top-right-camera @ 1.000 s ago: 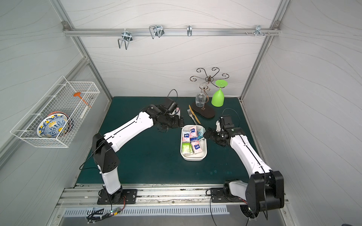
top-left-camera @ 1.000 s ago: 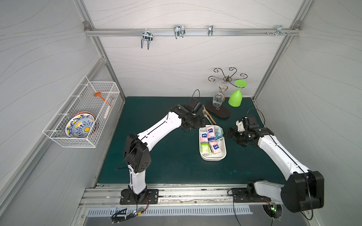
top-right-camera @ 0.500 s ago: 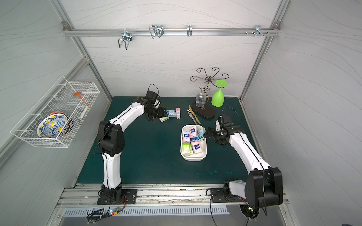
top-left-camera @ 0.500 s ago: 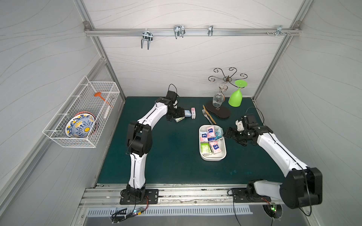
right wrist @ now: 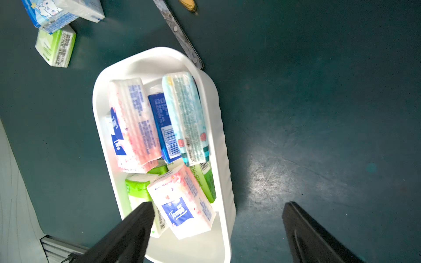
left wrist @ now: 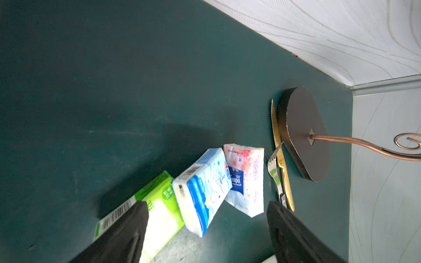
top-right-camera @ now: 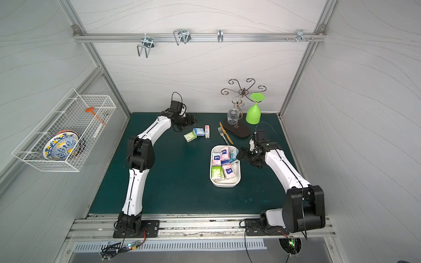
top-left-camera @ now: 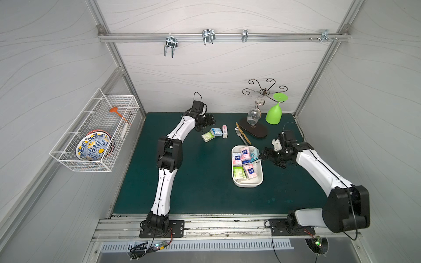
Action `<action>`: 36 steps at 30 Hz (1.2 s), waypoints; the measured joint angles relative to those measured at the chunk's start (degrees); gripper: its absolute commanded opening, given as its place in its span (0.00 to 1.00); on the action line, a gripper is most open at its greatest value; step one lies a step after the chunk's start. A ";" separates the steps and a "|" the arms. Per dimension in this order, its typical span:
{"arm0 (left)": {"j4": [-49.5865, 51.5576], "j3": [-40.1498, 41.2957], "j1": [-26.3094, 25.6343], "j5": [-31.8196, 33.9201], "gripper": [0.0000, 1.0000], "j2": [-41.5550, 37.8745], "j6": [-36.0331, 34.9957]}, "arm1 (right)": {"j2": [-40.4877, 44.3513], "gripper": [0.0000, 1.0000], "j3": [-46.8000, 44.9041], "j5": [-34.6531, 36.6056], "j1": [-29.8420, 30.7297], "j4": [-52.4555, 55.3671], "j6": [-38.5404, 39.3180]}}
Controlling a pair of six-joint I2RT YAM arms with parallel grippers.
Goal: Put the pocket tissues into the storage box
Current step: Pick up the pocket tissues from the center of the board.
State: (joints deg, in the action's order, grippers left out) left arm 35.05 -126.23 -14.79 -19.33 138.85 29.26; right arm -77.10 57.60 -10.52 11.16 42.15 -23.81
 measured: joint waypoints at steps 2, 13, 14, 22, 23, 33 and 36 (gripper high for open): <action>-0.07 -1.29 0.22 -1.18 0.86 1.70 0.07 | 0.00 0.94 0.20 0.04 0.00 0.13 0.28; 0.07 -1.42 0.37 -3.82 0.75 5.57 0.20 | 0.00 0.94 0.22 0.22 0.00 0.39 1.18; 0.13 -1.42 0.31 -3.87 0.73 5.70 0.11 | 0.00 0.94 0.22 0.22 -0.02 0.39 1.22; -0.02 -1.42 -0.48 -4.76 0.41 5.97 -0.35 | 0.00 0.94 0.50 0.46 -0.04 0.79 1.31; -0.11 -1.42 -0.52 -4.92 0.37 6.01 -0.28 | 0.00 0.94 0.55 0.57 -0.04 0.83 1.33; -3.32 0.92 -0.46 -6.27 0.17 5.38 1.05 | 0.00 0.94 0.57 1.18 -0.22 1.49 1.33; -6.29 6.67 0.37 -6.27 0.12 2.45 2.03 | 0.07 0.94 1.14 1.07 -0.22 1.97 1.29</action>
State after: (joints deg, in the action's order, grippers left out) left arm 28.75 -119.57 -14.41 -25.61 141.29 31.29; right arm -77.03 58.74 -9.45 10.94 44.12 -22.52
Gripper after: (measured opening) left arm 0.192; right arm 0.943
